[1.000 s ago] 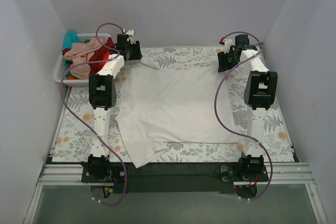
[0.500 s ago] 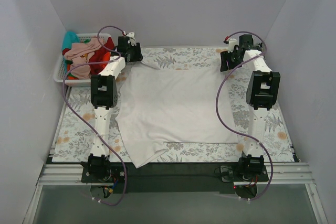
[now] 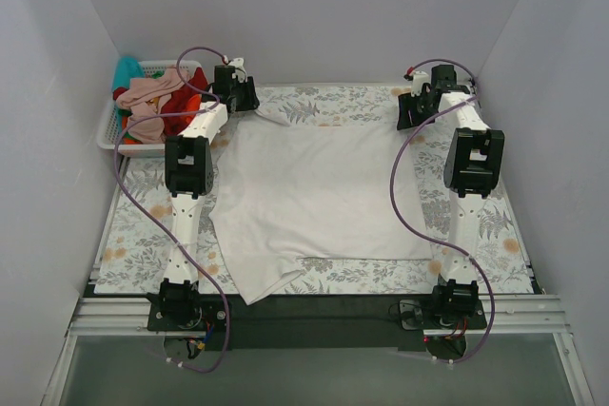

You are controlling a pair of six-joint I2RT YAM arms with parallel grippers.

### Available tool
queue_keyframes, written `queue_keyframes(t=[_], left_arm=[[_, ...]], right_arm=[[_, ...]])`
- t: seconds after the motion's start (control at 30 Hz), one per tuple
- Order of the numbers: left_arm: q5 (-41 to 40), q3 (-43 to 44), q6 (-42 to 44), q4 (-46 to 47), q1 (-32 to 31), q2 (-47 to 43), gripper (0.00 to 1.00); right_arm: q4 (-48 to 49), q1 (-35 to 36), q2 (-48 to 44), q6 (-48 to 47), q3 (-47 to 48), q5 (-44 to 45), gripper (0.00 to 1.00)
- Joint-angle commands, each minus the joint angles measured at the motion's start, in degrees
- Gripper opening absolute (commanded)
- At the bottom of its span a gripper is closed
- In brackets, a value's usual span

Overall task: Fold and stack the t-shirts
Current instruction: Fold the tshirt

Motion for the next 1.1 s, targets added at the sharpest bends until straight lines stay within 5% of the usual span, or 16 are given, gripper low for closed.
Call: queue_keyframes(t=[0.0, 0.4, 0.63, 0.73, 0.87, 1.07], left_arm=[[0.69, 2.11, -0.09, 1.20, 0.02, -0.11, 0.36], [0.86, 2.37, -0.17, 2.43, -0.16, 0.15, 0.34], [1.04, 2.55, -0.09, 2.87, -0.16, -0.02, 0.27], [0.95, 2.55, 0.00, 2.87, -0.16, -0.11, 0.15], [0.60, 2.37, 0.18, 2.87, -0.16, -0.81, 0.00], [0.16, 2.28, 1.14, 2.96, -0.16, -2.22, 0.00]], right_arm=[[1.74, 0.09, 1.19, 1.88, 2.41, -2.17, 0.61], [2.53, 0.09, 2.33, 3.55, 2.14, -5.25, 0.43], [2.79, 0.09, 2.25, 3.55, 1.97, -5.60, 0.19], [2.88, 0.09, 1.90, 3.55, 1.97, -5.87, 0.02], [2.88, 0.09, 1.19, 3.55, 1.97, -6.04, 0.01], [2.88, 0.09, -0.12, 3.29, 1.70, -6.04, 0.01]])
